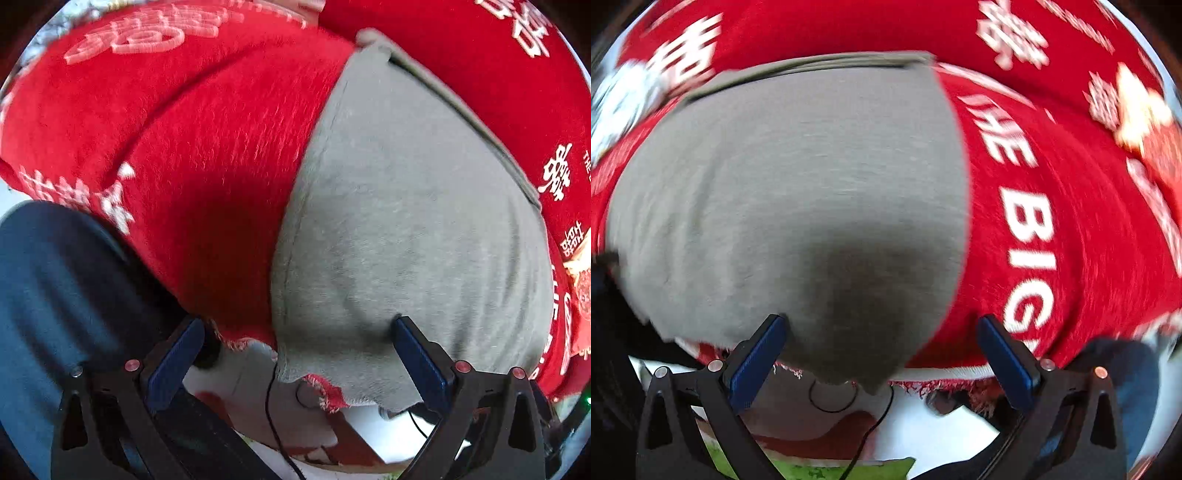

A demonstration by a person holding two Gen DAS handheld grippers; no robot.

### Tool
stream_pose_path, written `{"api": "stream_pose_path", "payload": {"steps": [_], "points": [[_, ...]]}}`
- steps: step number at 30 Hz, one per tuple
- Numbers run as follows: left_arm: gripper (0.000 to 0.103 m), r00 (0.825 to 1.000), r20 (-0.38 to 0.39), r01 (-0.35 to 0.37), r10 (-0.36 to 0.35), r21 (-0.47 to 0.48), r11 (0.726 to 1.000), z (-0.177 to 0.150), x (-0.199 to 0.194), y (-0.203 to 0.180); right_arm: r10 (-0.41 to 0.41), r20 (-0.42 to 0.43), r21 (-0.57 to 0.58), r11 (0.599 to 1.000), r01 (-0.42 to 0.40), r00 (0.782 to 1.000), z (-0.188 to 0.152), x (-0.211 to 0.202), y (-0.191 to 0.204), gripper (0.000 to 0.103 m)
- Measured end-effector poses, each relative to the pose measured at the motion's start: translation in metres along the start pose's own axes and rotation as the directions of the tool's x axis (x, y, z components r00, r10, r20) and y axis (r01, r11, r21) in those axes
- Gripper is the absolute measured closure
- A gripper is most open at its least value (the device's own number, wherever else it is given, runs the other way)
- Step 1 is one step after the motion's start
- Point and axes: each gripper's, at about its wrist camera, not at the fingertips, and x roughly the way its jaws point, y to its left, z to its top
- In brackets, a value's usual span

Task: Fold small clothes
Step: 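Grasp the hem with both grippers and lift it, then fold the hem with both grippers toward the collar and lay it down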

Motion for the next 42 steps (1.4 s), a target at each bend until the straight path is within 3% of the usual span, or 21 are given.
{"api": "stream_pose_path", "payload": {"steps": [4, 6, 7, 8, 9, 10, 11, 12, 15, 18, 21, 24, 27, 29, 31, 32, 33, 34, 35, 36, 42], "points": [[0.001, 0.998, -0.053, -0.032, 0.04, 0.144, 0.989, -0.01, 0.016, -0.03, 0.071, -0.084, 0.089, 0.994, -0.064, 0.994, -0.003, 0.017, -0.009, 0.0], [0.001, 0.996, -0.08, -0.025, 0.037, 0.148, 0.989, -0.009, 0.022, -0.034, 0.076, -0.09, 0.069, 0.995, -0.07, 0.993, -0.005, 0.018, -0.005, 0.0], [0.007, 0.995, -0.097, -0.004, 0.017, 0.135, 0.991, -0.008, 0.023, -0.032, 0.086, -0.09, 0.063, 0.995, -0.08, 0.992, -0.006, 0.017, -0.004, 0.002], [0.034, 0.987, -0.138, 0.094, -0.079, 0.105, 0.99, -0.006, 0.022, -0.027, 0.09, -0.093, 0.057, 0.995, -0.085, 0.992, -0.007, 0.016, -0.003, 0.012], [0.047, 0.976, -0.167, 0.158, -0.142, 0.086, 0.984, -0.008, 0.018, -0.025, 0.085, -0.102, 0.045, 0.996, -0.081, 0.991, -0.008, 0.013, -0.001, 0.02], [0.078, 0.975, -0.169, 0.164, -0.146, 0.099, 0.981, -0.011, 0.013, -0.025, 0.092, -0.107, 0.034, 0.996, -0.088, 0.99, -0.01, 0.01, -0.001, 0.042], [0.089, 0.977, -0.164, 0.158, -0.138, 0.12, 0.98, -0.014, 0.009, -0.028, 0.116, -0.117, 0.02, 0.993, -0.115, 0.986, -0.011, 0.006, 0.001, 0.077], [0.089, 0.983, -0.14, 0.141, -0.121, 0.148, 0.979, -0.018, 0.002, -0.031, 0.144, -0.118, 0.01, 0.99, -0.144, 0.983, -0.011, 0.001, 0.001, 0.093], [0.089, 0.986, -0.059, 0.164, -0.155, 0.201, 0.966, -0.018, -0.025, -0.04, 0.245, -0.062, 0.014, 0.969, -0.245, 0.967, -0.009, -0.019, -0.004, 0.093], [0.089, 0.981, 0.034, 0.176, -0.19, 0.249, 0.952, -0.007, -0.054, -0.05, 0.351, 0.035, 0.028, 0.936, -0.352, 0.936, 0.0, -0.047, -0.015, 0.093], [0.089, 0.97, 0.13, 0.162, -0.206, 0.284, 0.945, 0.019, -0.078, -0.066, 0.403, 0.159, 0.035, 0.91, -0.413, 0.901, 0.025, -0.069, -0.028, 0.093], [0.089, 0.962, 0.178, 0.155, -0.207, 0.27, 0.95, 0.065, -0.074, -0.076, 0.377, 0.229, 0.043, 0.917, -0.397, 0.897, 0.058, -0.067, -0.032, 0.093], [0.089, 0.971, 0.169, 0.132, -0.169, 0.21, 0.969, 0.1, -0.044, -0.081, 0.325, 0.217, 0.055, 0.937, -0.344, 0.92, 0.08, -0.039, -0.027, 0.093], [0.089, 0.977, 0.107, 0.164, -0.182, 0.165, 0.973, 0.103, -0.022, -0.073, 0.303, 0.183, 0.064, 0.945, -0.319, 0.935, 0.085, -0.02, -0.026, 0.092], [0.089, 0.967, 0.105, 0.219, -0.234, 0.137, 0.966, 0.099, -0.018, -0.064, 0.316, 0.212, 0.075, 0.938, -0.337, 0.925, 0.081, -0.014, -0.025, 0.088], [0.087, 0.96, 0.092, 0.253, -0.265, 0.121, 0.96, 0.099, -0.02, -0.059, 0.326, 0.218, 0.076, 0.934, -0.349, 0.92, 0.077, -0.014, -0.024, 0.079], [0.072, 0.953, 0.076, 0.283, -0.292, 0.104, 0.953, 0.095, -0.022, -0.054, 0.348, 0.219, 0.072, 0.926, -0.37, 0.912, 0.076, -0.014, -0.027, 0.07], [0.058, 0.945, 0.056, 0.318, -0.323, 0.081, 0.944, 0.094, -0.024, -0.05, 0.375, 0.228, 0.063, 0.915, -0.398, 0.899, 0.078, -0.017, -0.029, 0.047], [0.028, 0.935, 0.044, 0.35, -0.352, 0.051, 0.936, 0.093, -0.026, -0.044, 0.384, 0.24, 0.06, 0.911, -0.409, 0.892, 0.08, -0.018, -0.035, 0.023], [0.02, 0.93, 0.052, 0.362, -0.363, 0.031, 0.932, 0.089, -0.03, -0.04, 0.374, 0.273, 0.069, 0.911, -0.406, 0.886, 0.076, -0.025, -0.037, 0.017], [0.019, 0.935, 0.078, 0.341, -0.345, 0.06, 0.938, 0.072, -0.039, -0.04, 0.408, 0.309, 0.16, 0.868, -0.47, 0.859, 0.066, -0.037, -0.049, 0.017]]}}
